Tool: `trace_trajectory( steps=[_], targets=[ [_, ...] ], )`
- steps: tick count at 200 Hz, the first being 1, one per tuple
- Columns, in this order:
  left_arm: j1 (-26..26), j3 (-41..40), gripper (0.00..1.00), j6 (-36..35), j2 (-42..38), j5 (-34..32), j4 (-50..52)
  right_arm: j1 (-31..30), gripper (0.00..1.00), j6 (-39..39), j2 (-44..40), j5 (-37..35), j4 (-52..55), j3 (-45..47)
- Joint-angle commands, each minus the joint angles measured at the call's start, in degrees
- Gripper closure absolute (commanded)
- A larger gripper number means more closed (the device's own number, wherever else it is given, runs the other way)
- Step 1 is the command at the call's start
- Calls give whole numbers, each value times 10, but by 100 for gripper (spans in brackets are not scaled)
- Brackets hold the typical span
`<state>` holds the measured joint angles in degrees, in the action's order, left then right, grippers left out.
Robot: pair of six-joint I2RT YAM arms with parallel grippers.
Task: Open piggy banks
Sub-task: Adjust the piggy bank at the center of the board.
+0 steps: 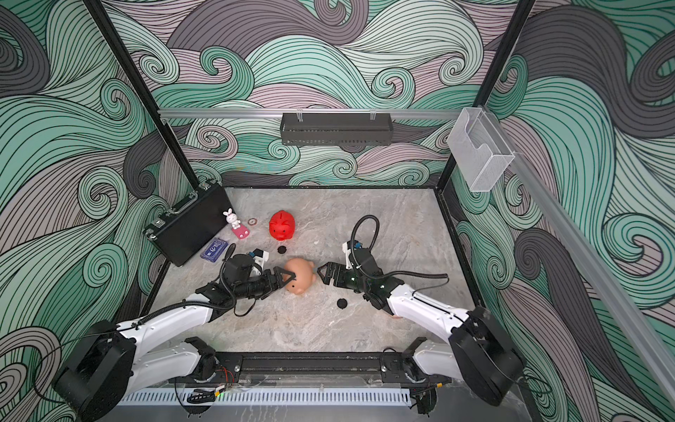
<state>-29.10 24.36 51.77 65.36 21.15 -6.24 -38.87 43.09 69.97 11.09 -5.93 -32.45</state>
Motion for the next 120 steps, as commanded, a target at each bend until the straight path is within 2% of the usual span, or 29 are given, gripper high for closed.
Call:
trace_trajectory(
  steps=[1,26,72,120],
  targets=[
    [-3,36,26,-36,9,-39,110,4,1,-70,-44,-76,98,-17],
    [-9,89,27,-66,32,-55,190,3,1,-119,-97,-82,74,15],
    [-37,192,28,-104,99,-92,306,4,1,-146,-147,-111,108,29],
    [-94,327,28,-136,198,-193,431,4,1,-154,-169,-133,128,33]
  ],
)
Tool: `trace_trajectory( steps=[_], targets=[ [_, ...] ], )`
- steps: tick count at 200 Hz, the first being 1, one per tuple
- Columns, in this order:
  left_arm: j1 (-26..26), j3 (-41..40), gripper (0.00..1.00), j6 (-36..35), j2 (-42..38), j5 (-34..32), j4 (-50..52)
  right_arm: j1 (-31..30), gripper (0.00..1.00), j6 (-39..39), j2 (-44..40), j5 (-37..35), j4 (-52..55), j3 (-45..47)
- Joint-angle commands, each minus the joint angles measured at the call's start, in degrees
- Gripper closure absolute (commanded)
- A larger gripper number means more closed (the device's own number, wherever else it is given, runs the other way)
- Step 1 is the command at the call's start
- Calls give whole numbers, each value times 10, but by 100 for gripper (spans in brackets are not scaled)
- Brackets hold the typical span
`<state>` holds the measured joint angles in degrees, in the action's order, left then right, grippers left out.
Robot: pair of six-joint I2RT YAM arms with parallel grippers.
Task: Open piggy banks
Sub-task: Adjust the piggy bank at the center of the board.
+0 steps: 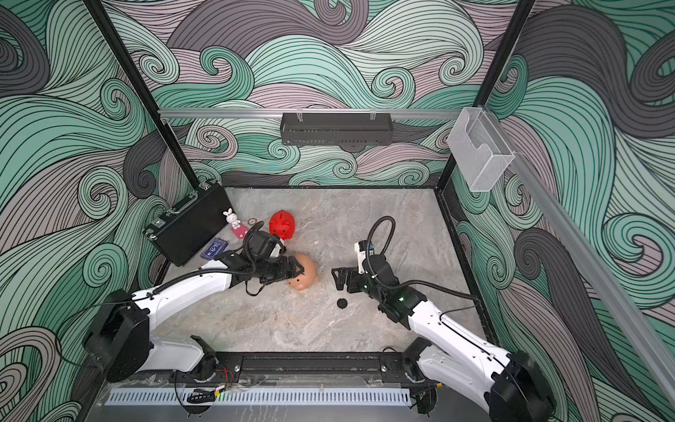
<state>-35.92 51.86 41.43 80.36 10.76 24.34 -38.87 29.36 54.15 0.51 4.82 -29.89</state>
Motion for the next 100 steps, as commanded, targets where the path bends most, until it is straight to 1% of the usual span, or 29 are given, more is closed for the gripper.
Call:
trace_trajectory(
  steps=[1,29,74,100],
  targets=[
    [-26,55,28,-33,51,-92,128,4,1,-17,-11,-27,22,7],
    [-58,140,28,-45,108,-165,203,4,1,-17,-20,-44,32,10],
    [-97,257,28,-47,193,-250,295,4,1,-15,-33,-64,49,12],
    [-112,309,28,-42,233,-289,335,4,1,-14,-37,-72,53,14]
  ],
)
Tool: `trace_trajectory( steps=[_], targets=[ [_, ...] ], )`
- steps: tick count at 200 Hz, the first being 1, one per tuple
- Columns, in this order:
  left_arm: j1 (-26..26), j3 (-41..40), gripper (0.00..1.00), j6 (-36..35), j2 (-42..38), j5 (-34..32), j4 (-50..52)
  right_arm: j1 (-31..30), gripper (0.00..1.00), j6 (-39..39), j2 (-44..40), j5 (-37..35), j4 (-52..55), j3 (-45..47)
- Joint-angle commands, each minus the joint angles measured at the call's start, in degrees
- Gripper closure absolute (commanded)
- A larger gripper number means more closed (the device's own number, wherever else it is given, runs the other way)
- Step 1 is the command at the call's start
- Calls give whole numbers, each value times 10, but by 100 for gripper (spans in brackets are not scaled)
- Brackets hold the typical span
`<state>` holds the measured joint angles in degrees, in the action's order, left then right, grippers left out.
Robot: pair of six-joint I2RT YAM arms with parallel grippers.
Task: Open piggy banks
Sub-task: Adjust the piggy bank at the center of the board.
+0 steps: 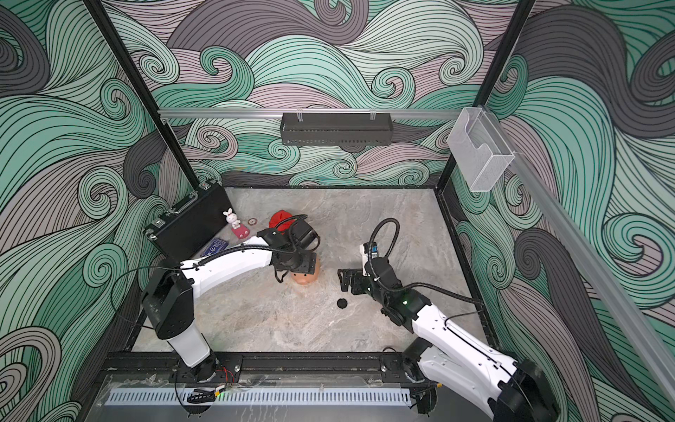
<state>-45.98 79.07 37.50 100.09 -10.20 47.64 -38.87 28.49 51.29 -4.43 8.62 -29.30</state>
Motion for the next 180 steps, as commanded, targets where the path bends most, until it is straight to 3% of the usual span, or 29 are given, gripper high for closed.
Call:
trace_trajectory(
  steps=[1,45,106,180],
  targets=[
    [-12,39,28,-2,38,-80,103,4,1,-5,-8,-23,16,8],
    [-26,86,27,6,75,-99,123,4,1,-6,-8,-32,25,8],
    [-28,75,2,10,63,-53,89,5,1,-7,-9,-37,31,9],
    [-24,14,1,2,16,55,-40,5,1,-8,-2,-42,34,15]
  ],
)
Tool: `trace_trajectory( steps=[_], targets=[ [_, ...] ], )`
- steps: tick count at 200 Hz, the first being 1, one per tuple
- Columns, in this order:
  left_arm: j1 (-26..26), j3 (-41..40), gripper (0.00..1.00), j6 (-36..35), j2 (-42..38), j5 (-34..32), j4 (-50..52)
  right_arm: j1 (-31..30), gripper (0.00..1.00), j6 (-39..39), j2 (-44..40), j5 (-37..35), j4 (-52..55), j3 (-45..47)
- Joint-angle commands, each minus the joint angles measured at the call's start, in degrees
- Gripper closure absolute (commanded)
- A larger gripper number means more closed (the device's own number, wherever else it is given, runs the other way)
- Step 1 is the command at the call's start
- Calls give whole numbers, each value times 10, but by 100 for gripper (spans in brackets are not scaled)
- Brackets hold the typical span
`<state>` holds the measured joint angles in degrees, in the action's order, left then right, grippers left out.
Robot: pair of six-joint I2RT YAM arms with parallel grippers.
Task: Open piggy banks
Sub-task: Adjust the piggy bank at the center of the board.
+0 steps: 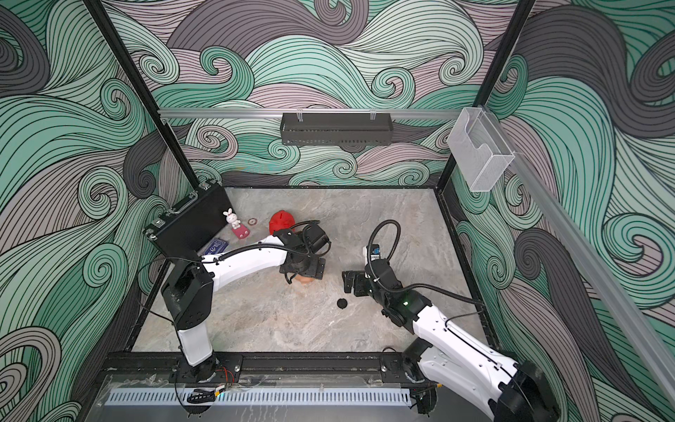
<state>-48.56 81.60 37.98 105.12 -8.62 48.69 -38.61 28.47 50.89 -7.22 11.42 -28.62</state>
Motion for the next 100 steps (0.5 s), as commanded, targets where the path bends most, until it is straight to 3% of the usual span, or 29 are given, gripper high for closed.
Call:
trace_trajectory(
  steps=[1,29,68,100],
  targets=[
    [2,-12,1,-3,-35,40,-51,3,1,-7,2,-14,6,8],
    [9,-49,1,-3,-77,22,-77,3,1,-17,6,0,4,6],
    [16,-196,1,-2,-211,9,-186,-4,3,-51,34,67,-17,-11],
    [26,-298,1,12,-321,-20,-228,-49,3,-59,79,47,-24,-42]
  ],
)
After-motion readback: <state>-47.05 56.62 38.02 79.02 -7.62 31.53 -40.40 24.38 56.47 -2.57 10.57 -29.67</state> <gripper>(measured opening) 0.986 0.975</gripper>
